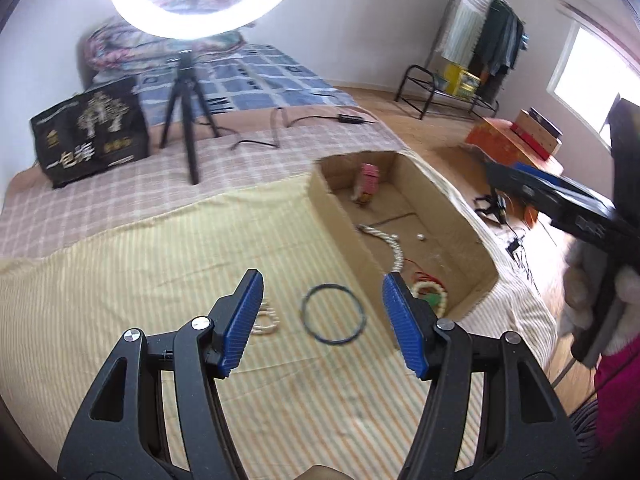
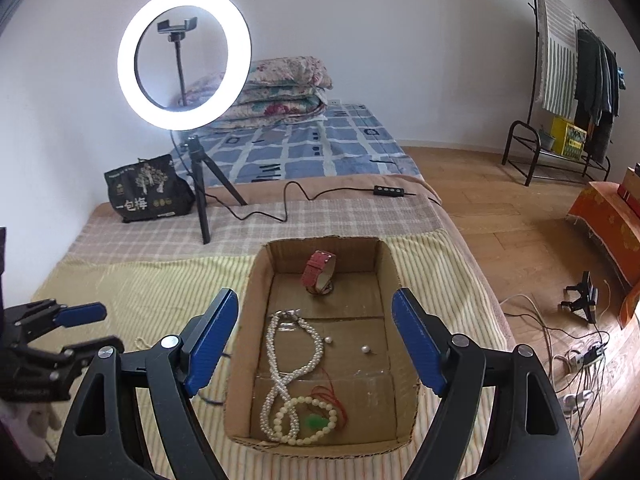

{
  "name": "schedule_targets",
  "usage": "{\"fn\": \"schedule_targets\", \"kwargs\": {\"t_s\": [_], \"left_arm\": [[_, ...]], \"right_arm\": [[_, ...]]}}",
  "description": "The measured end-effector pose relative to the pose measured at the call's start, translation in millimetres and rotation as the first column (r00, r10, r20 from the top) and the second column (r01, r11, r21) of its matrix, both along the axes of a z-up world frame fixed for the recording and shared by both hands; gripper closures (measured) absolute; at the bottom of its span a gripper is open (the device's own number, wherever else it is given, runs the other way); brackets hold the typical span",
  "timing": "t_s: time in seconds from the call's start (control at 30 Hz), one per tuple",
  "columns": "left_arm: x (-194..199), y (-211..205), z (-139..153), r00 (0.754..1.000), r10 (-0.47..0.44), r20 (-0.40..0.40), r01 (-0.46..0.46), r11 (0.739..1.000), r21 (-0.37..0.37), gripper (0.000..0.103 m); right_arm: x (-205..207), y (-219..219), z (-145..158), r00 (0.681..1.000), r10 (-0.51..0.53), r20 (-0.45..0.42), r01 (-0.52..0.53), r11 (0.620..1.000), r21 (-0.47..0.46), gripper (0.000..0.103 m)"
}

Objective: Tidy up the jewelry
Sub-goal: 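Move the left tool to the short pearl strand while the right tool moves to the black ring, then close the left gripper on the pearl strand while the right gripper closes on the black ring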

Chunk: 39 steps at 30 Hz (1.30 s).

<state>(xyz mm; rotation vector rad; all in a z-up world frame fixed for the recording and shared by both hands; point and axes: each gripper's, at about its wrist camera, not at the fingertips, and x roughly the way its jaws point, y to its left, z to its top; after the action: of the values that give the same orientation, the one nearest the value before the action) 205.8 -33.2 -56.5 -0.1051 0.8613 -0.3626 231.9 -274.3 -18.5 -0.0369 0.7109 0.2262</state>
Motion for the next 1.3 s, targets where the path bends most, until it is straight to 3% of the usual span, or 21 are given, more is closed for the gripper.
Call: {"fn": "schedule_targets", "kwargs": {"t_s": [0.2,0.43,0.67,0.73,0.83,1.0,1.2,1.3], "left_arm": [[5,55,-3,0.993,0.113,-0.024,-0.114,0.993,-0.037,0.039],[5,80,-22,0.987,0.136,-0.088,-0.139,0.990,-0.033,0.039],[11,76,-41,0.982,0.121,-0.144,-0.126,0.992,-0.026,0.039],[14,72,-45,0.982,0.112,-0.152,-0.117,0.993,-0.027,0.039],[19,62,-51,0.982,0.088,-0.167,-0.091,0.996,-0.015,0.044],[25,45,-66,0.978,0.049,-0.204,-0.049,0.999,0.005,0.054],[37,39,-83,0.967,0.047,-0.250,-0.042,0.999,0.025,0.055],[42,39,-90,0.963,0.054,-0.264,-0.048,0.998,0.030,0.055]], "right_arm": [[-30,38,-1,0.991,0.135,0.013,-0.135,0.990,0.039,0.024],[-57,93,-32,0.956,0.294,0.012,-0.293,0.955,-0.050,0.024],[-58,125,-82,0.916,0.385,-0.113,-0.398,0.909,-0.122,0.024],[-55,129,-94,0.901,0.406,-0.154,-0.425,0.898,-0.117,0.035],[-44,129,-110,0.880,0.418,-0.226,-0.439,0.897,-0.051,0.045],[-32,133,-124,0.885,0.379,-0.271,-0.406,0.913,-0.051,0.046],[-28,145,-136,0.882,0.367,-0.297,-0.413,0.904,-0.111,0.056],[-26,144,-141,0.870,0.372,-0.324,-0.416,0.906,-0.075,0.059]]}}
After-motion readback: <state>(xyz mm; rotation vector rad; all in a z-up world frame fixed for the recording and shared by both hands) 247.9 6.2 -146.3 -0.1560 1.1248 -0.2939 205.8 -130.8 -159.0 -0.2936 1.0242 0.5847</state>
